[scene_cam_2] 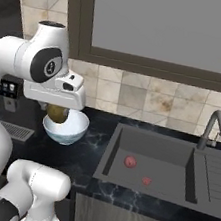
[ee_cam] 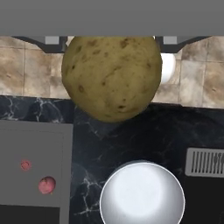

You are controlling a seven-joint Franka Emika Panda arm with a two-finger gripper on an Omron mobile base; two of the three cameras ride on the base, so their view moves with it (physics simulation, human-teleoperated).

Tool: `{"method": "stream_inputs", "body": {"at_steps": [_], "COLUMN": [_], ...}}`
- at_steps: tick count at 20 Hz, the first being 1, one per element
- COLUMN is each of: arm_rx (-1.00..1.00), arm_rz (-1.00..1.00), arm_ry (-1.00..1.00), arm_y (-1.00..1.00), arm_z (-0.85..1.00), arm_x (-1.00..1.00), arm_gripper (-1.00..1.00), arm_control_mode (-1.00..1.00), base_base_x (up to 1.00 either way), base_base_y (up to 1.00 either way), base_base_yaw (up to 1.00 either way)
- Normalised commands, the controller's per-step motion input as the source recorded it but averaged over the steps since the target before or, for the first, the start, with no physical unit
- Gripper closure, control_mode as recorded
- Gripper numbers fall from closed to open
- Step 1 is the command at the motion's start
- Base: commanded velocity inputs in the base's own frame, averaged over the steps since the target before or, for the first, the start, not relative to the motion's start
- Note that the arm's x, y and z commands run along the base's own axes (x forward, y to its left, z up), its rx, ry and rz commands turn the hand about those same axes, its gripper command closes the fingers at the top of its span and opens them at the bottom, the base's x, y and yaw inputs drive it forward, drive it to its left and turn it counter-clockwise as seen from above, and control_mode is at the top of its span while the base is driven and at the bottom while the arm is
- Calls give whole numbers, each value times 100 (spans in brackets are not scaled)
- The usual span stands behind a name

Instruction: Pick the potatos from the cabinet and place them in one bowl. Pick the onion from the sink and place it in the other bowl.

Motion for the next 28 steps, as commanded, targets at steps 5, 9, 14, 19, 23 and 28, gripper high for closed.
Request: {"method": "stream_inputs", "body": {"at_steps": [5,9,14,19,23,28], "arm_rx": [0,0,0,0,0,0], "arm_rz": [0,0,0,0,0,0], "arm_ry": [0,0,0,0,0,1], "arm_y": [0,0,19,22,16,18], "arm_z": [0,0,-23,-36,-36,-44], "arm_x": [0,0,46,65,53,43], "arm_gripper": [100,100,100,100,100,100], "arm_control_mode": [100,100,-100,-100,-100,-100], "base_base_x": [41,30,0,0,0,0], "base_base_y": [0,0,0,0,0,0], "base_base_yaw": [0,0,0,0,0,0]}}
